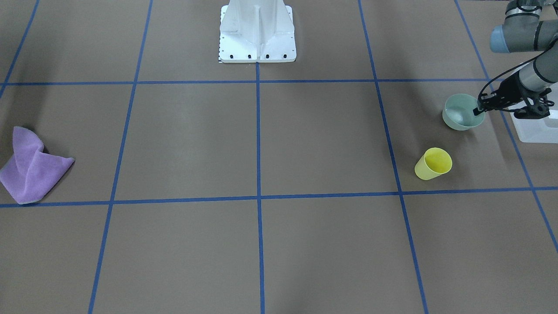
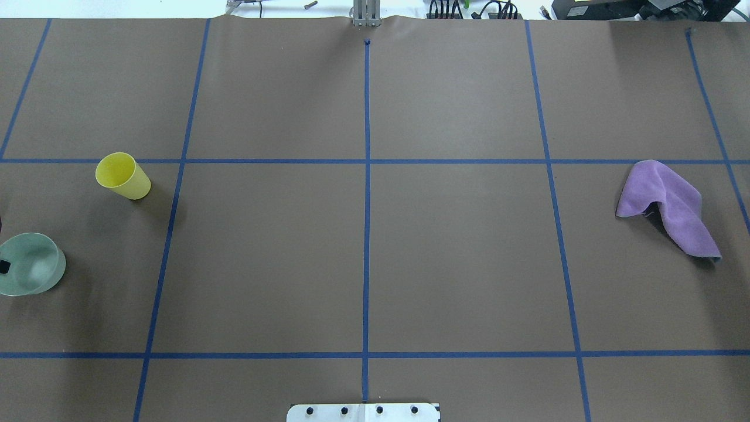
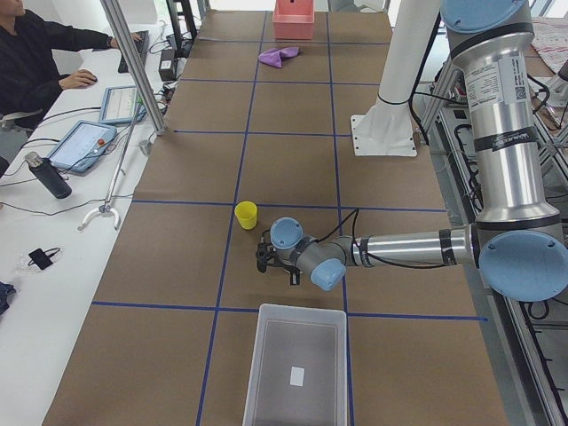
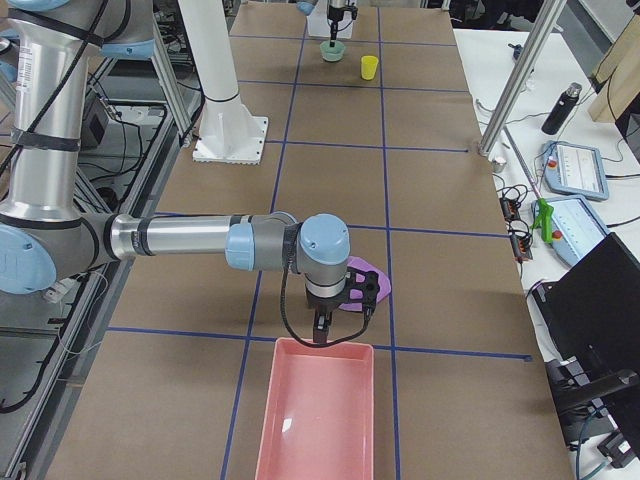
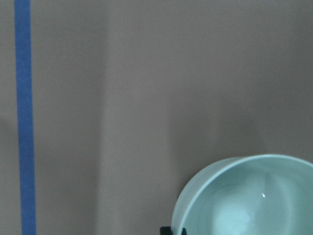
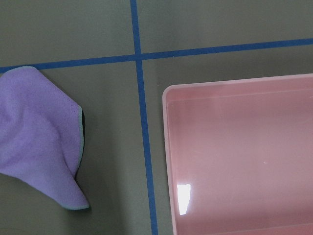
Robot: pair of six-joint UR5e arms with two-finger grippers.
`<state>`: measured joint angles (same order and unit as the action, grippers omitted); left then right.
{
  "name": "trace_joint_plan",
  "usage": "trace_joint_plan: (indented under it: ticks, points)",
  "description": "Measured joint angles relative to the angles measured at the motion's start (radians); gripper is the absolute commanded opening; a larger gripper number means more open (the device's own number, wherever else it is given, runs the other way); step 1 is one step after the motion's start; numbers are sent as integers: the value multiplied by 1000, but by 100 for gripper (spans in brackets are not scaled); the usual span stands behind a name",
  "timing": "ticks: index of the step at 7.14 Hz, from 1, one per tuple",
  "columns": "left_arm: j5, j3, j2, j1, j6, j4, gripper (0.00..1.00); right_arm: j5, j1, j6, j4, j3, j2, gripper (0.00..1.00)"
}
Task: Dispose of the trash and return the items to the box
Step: 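Grasp the pale green bowl with the left gripper and lift it into the clear bin, then reach the right gripper down to the purple cloth and pinch it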
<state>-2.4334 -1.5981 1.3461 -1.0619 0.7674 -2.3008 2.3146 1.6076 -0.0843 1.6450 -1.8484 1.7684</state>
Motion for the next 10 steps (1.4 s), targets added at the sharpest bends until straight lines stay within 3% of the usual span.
trace_joint_plan:
  ticks: [2, 5, 8, 10]
  points:
    - [-106, -42, 0, -93, 10, 4, 0, 0, -6, -1, -2, -5, -2, 100]
    - [-144, -34, -1, -231, -83, 23, 0, 23, -64, -18, -5, -6, -45, 100]
    - [-131, -7, 2, -469, -539, 303, 0, 32, -158, -179, -8, -11, -133, 100]
    - [-62, 5, 8, -612, -823, 492, 0, 31, -213, -268, -8, -12, -175, 100]
